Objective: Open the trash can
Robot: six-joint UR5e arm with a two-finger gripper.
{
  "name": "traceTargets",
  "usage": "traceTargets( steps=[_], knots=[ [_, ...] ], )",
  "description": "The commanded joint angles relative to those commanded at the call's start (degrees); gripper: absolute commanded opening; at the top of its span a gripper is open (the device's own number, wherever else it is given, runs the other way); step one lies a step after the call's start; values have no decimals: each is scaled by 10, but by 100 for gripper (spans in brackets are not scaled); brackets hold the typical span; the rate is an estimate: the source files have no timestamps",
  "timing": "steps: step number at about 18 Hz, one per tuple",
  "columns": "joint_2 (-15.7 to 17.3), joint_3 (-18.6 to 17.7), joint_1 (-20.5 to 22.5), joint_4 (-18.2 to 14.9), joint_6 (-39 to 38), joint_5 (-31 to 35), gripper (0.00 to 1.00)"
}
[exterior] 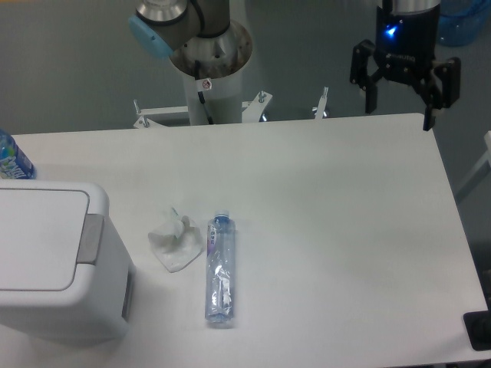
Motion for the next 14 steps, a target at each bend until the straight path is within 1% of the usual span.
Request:
traceTargets(
  steps=[4,6,7,9,14],
  knots=[
    [0,0,1,3,-4,-2,100],
    [0,3,-1,4,-32,-11,100],
    [0,4,-1,6,-55,-16,100],
    [0,4,-6,22,-105,-20,100],
    [-8,3,-63,68,-249,-30,100]
  ],
)
